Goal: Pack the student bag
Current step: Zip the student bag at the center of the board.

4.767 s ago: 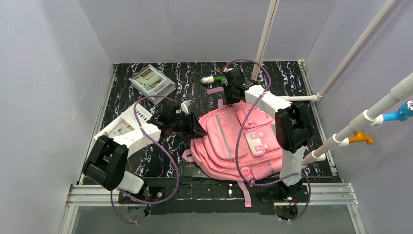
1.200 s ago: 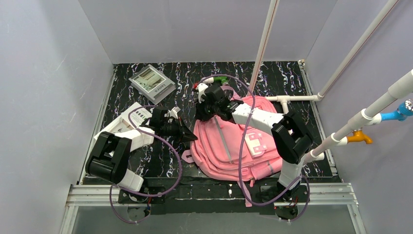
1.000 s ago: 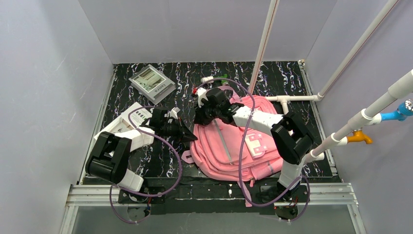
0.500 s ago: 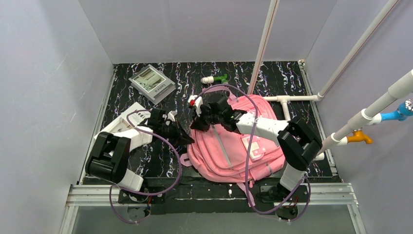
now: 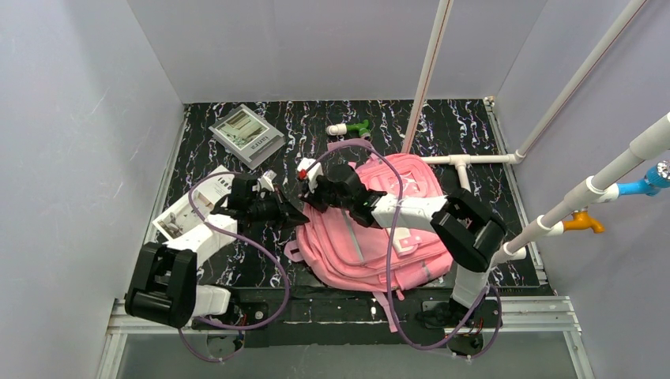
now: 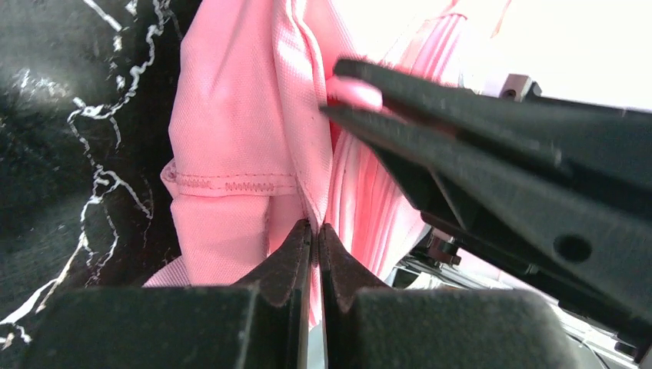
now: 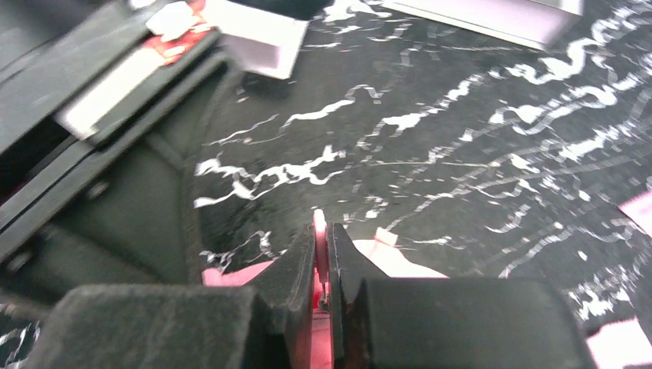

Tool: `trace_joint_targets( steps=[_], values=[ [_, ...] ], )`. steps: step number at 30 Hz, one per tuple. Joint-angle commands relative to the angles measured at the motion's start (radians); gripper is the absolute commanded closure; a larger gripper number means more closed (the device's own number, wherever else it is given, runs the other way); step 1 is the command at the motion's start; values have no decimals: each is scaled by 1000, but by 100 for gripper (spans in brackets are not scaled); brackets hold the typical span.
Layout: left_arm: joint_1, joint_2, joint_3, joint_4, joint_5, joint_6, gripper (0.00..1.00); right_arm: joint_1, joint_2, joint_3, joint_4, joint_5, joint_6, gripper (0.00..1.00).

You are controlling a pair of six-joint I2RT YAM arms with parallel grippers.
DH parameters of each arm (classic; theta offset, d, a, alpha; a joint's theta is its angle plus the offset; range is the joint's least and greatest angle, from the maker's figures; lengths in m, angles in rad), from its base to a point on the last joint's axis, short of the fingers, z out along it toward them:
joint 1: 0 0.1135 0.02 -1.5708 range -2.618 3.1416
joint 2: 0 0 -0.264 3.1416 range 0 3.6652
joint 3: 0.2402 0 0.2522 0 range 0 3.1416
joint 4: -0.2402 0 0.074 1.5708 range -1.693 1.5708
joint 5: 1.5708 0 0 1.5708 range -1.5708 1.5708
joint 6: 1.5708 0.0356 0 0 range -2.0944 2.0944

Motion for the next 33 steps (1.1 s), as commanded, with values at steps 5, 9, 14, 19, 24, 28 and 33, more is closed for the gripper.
trace_joint_targets(
  steps=[5,9,14,19,24,28,33],
  values=[
    [76,87,61,55,-31,42,100,37,-237,-232,0,-625,-172,99],
    [82,114,94,47,10,41,100,33,-249,-267,-114,-682,-266,99],
    [88,37,99,-58,37,100,63,-5,-263,-233,-157,-650,-293,99],
    [108,12,247,-256,-5,222,40,-25,-257,-237,-120,-646,-300,99],
    [99,189,385,-233,119,242,31,-54,-245,-238,-30,-689,-244,99],
    [9,307,469,-253,187,291,30,-67,-244,-220,-19,-684,-241,99],
    [-89,460,560,-287,215,329,29,-78,-230,-179,-44,-693,-255,99]
  ],
)
